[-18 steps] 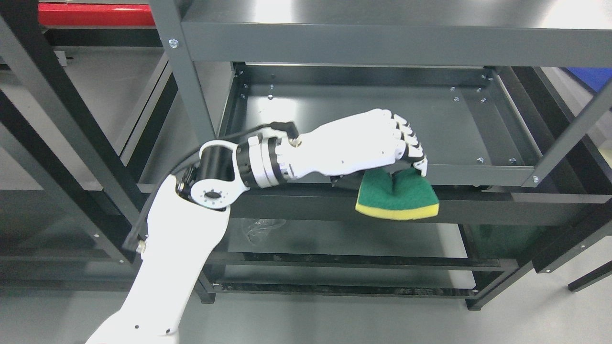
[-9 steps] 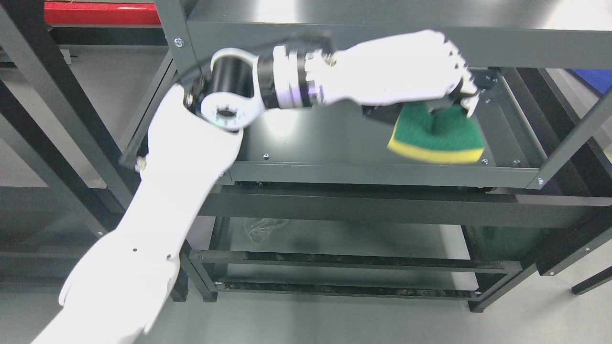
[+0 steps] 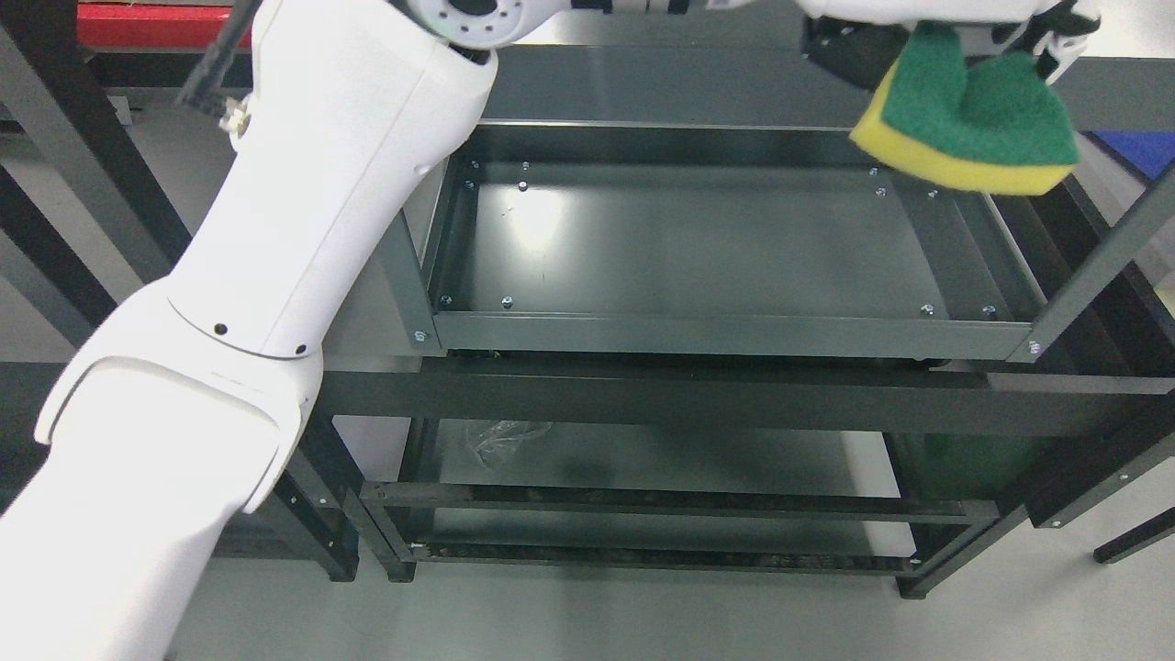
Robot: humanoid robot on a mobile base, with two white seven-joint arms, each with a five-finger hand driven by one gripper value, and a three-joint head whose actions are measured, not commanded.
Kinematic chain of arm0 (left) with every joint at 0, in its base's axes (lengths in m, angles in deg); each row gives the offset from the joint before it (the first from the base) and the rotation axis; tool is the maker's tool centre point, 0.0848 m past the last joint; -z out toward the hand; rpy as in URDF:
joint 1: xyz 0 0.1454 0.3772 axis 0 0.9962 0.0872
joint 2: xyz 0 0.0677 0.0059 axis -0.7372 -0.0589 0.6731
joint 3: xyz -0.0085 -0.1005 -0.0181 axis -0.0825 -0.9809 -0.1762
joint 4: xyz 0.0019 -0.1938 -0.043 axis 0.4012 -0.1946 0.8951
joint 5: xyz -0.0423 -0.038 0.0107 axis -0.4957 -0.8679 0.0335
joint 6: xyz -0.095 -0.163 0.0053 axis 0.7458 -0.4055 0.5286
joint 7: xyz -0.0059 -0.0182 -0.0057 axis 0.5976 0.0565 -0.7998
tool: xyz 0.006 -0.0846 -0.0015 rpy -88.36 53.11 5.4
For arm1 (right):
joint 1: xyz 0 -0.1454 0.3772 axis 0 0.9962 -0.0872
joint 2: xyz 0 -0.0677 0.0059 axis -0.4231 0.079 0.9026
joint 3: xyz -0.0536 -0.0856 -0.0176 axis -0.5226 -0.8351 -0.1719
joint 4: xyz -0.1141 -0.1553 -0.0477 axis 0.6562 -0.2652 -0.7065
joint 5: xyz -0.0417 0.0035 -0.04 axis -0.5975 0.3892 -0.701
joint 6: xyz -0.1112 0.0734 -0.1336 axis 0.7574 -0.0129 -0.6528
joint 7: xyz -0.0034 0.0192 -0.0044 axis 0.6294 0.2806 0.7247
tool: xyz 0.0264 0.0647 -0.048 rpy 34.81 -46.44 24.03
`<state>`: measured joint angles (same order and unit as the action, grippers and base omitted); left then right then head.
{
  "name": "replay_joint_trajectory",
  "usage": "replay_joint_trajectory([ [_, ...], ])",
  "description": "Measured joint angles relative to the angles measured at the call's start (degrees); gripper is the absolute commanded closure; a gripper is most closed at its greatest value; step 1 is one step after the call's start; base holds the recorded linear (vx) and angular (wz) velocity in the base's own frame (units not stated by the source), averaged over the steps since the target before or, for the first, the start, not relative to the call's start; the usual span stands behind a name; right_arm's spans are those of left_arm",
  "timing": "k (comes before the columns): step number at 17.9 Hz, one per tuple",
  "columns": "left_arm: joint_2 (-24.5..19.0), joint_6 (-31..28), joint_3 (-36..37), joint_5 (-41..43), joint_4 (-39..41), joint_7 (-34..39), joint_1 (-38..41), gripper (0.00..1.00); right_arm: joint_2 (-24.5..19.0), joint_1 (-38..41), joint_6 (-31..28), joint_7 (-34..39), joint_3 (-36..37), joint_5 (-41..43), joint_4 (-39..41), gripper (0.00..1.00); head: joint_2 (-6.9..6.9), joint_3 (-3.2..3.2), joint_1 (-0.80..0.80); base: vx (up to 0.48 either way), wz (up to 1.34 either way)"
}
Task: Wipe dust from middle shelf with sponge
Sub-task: 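Raise the sponge and press it onto the middle shelf surface, then wipe the sponge across the shelf away from and back toward the robot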
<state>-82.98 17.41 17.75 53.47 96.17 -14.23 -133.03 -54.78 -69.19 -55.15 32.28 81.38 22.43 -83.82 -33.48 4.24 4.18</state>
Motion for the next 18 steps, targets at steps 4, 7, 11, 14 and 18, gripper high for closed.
replay_joint_trajectory([
  [4, 0.0, -6.2, 5.5, -0.6, -2.0, 0.1, -3.2, 0.98, 0.0, 0.0, 0.0, 0.0, 0.0, 0.0, 0.0, 0.0, 0.0, 0.0, 0.0, 0.0, 0.0],
  [7, 0.0, -9.1, 9.7, -1.8, -3.4, 0.1, -4.8, 0.98, 0.0, 0.0, 0.0, 0.0, 0.0, 0.0, 0.0, 0.0, 0.0, 0.0, 0.0, 0.0, 0.0],
  [11, 0.0, -9.7, 13.5, -3.9, -4.5, -4.5, -5.6, 0.98, 0.0, 0.0, 0.0, 0.0, 0.0, 0.0, 0.0, 0.0, 0.0, 0.0, 0.0, 0.0, 0.0],
  [14, 0.0, -9.9, 15.2, -5.3, -5.2, -7.0, -5.8, 0.98, 0.0, 0.0, 0.0, 0.0, 0.0, 0.0, 0.0, 0.0, 0.0, 0.0, 0.0, 0.0, 0.0],
  [18, 0.0, -4.6, 14.8, -5.6, -5.9, -8.9, -5.5, 0.98, 0.0, 0.0, 0.0, 0.0, 0.0, 0.0, 0.0, 0.0, 0.0, 0.0, 0.0, 0.0, 0.0],
])
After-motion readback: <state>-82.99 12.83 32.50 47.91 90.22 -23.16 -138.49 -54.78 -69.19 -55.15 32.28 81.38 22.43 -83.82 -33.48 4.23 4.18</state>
